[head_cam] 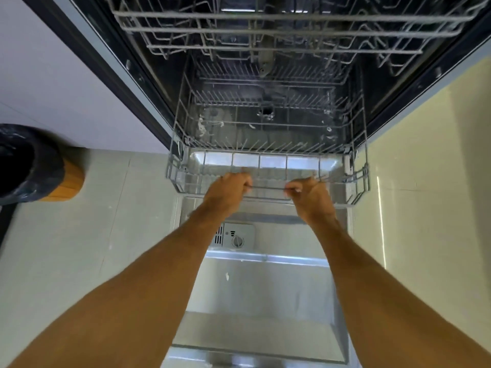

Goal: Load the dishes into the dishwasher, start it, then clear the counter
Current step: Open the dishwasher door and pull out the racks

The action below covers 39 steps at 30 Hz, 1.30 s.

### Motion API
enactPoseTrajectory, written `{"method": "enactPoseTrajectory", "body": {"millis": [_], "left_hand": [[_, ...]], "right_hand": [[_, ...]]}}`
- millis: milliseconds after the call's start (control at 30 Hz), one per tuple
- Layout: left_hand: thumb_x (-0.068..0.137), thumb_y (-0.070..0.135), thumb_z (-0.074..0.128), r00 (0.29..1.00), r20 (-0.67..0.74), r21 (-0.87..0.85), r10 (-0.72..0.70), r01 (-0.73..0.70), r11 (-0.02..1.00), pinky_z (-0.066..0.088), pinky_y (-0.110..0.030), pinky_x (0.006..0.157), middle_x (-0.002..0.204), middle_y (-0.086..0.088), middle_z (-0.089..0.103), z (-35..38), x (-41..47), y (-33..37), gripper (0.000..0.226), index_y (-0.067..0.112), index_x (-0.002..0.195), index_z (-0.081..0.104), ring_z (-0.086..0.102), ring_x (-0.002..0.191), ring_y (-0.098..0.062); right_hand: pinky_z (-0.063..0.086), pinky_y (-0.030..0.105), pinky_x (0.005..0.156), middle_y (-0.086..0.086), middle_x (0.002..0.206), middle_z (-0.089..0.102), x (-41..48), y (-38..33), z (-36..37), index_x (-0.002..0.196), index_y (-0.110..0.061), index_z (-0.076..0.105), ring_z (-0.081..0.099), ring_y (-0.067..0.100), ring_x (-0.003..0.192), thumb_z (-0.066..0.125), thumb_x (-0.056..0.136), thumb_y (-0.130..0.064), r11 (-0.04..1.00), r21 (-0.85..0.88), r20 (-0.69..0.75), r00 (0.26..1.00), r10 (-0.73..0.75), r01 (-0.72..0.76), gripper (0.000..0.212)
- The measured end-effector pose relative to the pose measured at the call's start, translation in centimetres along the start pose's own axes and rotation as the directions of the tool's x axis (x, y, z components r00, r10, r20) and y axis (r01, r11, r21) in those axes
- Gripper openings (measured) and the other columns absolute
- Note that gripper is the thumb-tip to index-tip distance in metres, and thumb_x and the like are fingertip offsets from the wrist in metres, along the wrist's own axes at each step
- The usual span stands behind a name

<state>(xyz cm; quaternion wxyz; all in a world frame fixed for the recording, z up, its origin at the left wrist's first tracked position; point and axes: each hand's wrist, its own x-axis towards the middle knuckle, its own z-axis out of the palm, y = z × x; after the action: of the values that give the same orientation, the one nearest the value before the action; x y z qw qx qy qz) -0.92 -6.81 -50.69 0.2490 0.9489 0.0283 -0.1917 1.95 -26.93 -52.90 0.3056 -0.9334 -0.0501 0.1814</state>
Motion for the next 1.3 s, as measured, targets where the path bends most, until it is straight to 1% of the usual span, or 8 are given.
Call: {"method": "enactPoseTrajectory", "body": {"millis": [233, 400, 533, 633, 833, 967, 1133, 1300], "left_hand": [[0.094, 0.016, 0.056, 0.984, 0.166, -0.091, -0.059, 0.075, 0.993, 0.04, -0.019, 0.06, 0.084, 0.005, 0.066, 2.9, -7.8, -0.3, 0.01, 0.017, 0.093, 0.066, 0.057, 0.068, -0.002], [0.094, 0.023, 0.058, 0.965, 0.254, -0.073, -0.069, 0.09, 0.993, 0.041, -0.023, 0.066, 0.09, 0.0, 0.069, 5.7, -13.4, -0.5, 0.011, 0.017, 0.096, 0.067, 0.061, 0.078, -0.012], [0.093, 0.024, 0.06, 0.952, 0.296, -0.031, -0.076, 0.089, 0.996, 0.042, -0.025, 0.068, 0.092, 0.003, 0.069, 7.5, -16.5, -1.0, 0.007, 0.02, 0.094, 0.066, 0.058, 0.077, -0.011], [0.093, 0.025, 0.061, 0.942, 0.323, -0.029, -0.089, 0.104, 0.994, 0.037, -0.023, 0.066, 0.083, 0.007, 0.063, 8.9, -19.0, -1.2, 0.005, 0.022, 0.092, 0.065, 0.053, 0.073, -0.009], [0.092, 0.024, 0.062, 0.9, 0.42, -0.012, -0.117, 0.134, 0.991, 0.046, -0.026, 0.071, 0.088, 0.001, 0.068, 11.2, -23.8, -1.2, 0.007, 0.02, 0.093, 0.066, 0.061, 0.08, -0.014], [0.094, 0.023, 0.057, 0.916, 0.384, -0.022, -0.117, 0.136, 0.991, 0.045, -0.026, 0.069, 0.087, 0.001, 0.065, 11.7, -24.9, -0.7, 0.008, 0.019, 0.093, 0.065, 0.059, 0.078, -0.014], [0.094, 0.021, 0.058, 0.893, 0.442, -0.014, -0.088, 0.104, 0.994, 0.041, -0.023, 0.071, 0.095, -0.002, 0.069, 10.7, -24.3, -0.5, 0.011, 0.015, 0.095, 0.067, 0.058, 0.079, -0.012], [0.097, 0.02, 0.051, 0.935, 0.354, -0.058, -0.036, 0.06, 0.996, 0.045, -0.023, 0.071, 0.092, 0.0, 0.067, 7.3, -22.9, 0.3, 0.014, 0.017, 0.097, 0.064, 0.062, 0.081, -0.013]], "right_hand": [[0.057, 0.029, 0.082, 0.003, 0.091, 0.076, -8.1, 1.7, 2.0, 0.091, -0.013, 0.078, 0.07, 0.015, 0.081, 0.07, 0.088, -0.01, 0.994, 0.058, 0.184, 0.98, 0.078, -0.09, 0.009], [0.041, 0.002, 0.062, -0.001, 0.086, 0.071, -14.3, 2.5, 3.3, 0.09, -0.009, 0.077, 0.064, 0.01, 0.077, 0.069, 0.088, -0.007, 0.98, 0.063, 0.277, 0.947, 0.164, -0.188, 0.008], [0.046, 0.014, 0.068, -0.001, 0.082, 0.072, -18.2, 3.2, 4.3, 0.083, -0.012, 0.077, 0.066, 0.012, 0.078, 0.074, 0.084, -0.006, 0.943, 0.138, 0.315, 0.917, 0.247, -0.301, 0.007], [0.041, 0.003, 0.064, 0.002, 0.088, 0.073, -21.2, 3.4, 5.2, 0.09, -0.009, 0.078, 0.066, 0.011, 0.08, 0.074, 0.084, -0.008, 0.93, 0.149, 0.324, 0.905, 0.275, -0.336, 0.007], [0.039, 0.001, 0.062, 0.004, 0.096, 0.074, -26.8, 3.8, 6.5, 0.095, -0.01, 0.077, 0.063, 0.009, 0.082, 0.072, 0.086, -0.011, 0.929, 0.086, 0.363, 0.88, 0.307, -0.36, 0.01], [0.048, 0.015, 0.079, 0.007, 0.099, 0.075, -27.9, 3.8, 6.4, 0.095, -0.009, 0.077, 0.068, 0.015, 0.087, 0.071, 0.087, -0.009, 0.904, 0.138, 0.329, 0.88, 0.343, -0.404, 0.01], [0.046, 0.018, 0.085, 0.006, 0.11, 0.071, -27.7, 3.8, 6.3, 0.101, -0.009, 0.076, 0.066, 0.017, 0.098, 0.073, 0.087, -0.013, 0.919, 0.049, 0.383, 0.857, 0.345, -0.392, 0.015], [0.049, 0.028, 0.097, 0.006, 0.117, 0.07, -26.1, 1.9, 3.8, 0.111, -0.011, 0.07, 0.066, 0.017, 0.105, 0.077, 0.082, -0.019, 0.903, 0.079, 0.375, 0.852, 0.365, -0.422, 0.031]]}}
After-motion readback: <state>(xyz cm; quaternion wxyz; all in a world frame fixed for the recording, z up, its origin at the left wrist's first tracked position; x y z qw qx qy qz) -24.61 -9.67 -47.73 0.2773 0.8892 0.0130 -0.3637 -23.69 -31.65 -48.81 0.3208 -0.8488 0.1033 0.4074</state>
